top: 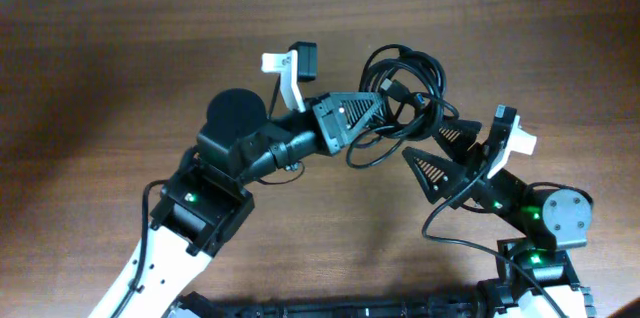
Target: Untangle cables
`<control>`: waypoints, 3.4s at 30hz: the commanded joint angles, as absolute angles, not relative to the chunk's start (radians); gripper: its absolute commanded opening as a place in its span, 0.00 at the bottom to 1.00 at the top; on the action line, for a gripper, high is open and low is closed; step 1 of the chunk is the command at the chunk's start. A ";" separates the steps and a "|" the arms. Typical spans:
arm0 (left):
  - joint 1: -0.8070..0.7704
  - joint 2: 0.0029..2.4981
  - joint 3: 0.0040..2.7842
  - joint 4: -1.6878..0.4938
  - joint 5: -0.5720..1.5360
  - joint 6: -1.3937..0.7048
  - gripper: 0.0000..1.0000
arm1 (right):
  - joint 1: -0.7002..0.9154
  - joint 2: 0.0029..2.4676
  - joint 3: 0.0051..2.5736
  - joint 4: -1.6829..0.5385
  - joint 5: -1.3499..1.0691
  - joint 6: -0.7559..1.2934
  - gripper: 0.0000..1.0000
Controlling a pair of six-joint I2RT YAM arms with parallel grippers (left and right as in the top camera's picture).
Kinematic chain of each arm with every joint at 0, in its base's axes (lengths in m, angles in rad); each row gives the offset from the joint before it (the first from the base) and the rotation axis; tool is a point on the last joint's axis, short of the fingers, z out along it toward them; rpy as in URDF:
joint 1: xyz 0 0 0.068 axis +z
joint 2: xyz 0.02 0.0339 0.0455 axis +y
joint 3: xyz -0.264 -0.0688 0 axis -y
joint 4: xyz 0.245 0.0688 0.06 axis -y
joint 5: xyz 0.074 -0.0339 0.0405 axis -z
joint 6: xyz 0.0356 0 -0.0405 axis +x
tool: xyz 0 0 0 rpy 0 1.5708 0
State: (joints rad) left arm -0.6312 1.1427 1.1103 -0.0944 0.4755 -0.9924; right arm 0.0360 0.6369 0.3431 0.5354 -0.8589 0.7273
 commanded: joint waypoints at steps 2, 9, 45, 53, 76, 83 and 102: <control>-0.693 1.152 1.119 -0.049 0.411 -1.002 0.00 | 0.032 0.641 0.357 0.543 -0.860 0.707 0.66; -0.720 1.161 1.119 -0.038 0.410 -1.002 0.00 | 0.032 0.641 0.357 0.543 -0.883 0.708 0.52; -0.650 1.169 1.119 -0.064 0.421 -0.944 0.00 | 0.031 0.641 0.357 0.329 -0.651 0.892 0.78; -0.636 1.169 1.119 -0.065 0.339 -0.651 0.00 | 0.031 0.641 0.357 0.340 -0.669 0.860 0.80; -0.636 1.170 1.119 -0.134 0.261 0.231 0.00 | 0.031 0.641 0.357 0.453 -0.783 0.729 0.94; -0.638 1.179 1.119 -0.156 0.400 0.256 0.00 | 0.031 0.641 0.357 0.511 -0.828 0.729 0.94; -0.672 1.184 1.119 -0.204 0.483 0.254 0.20 | 0.031 0.641 0.357 0.513 -0.810 0.730 0.04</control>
State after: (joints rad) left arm -0.6682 1.1862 1.1103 -0.1989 0.4496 0.2440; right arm 0.0349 0.6445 0.3458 0.5087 -0.8253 0.7292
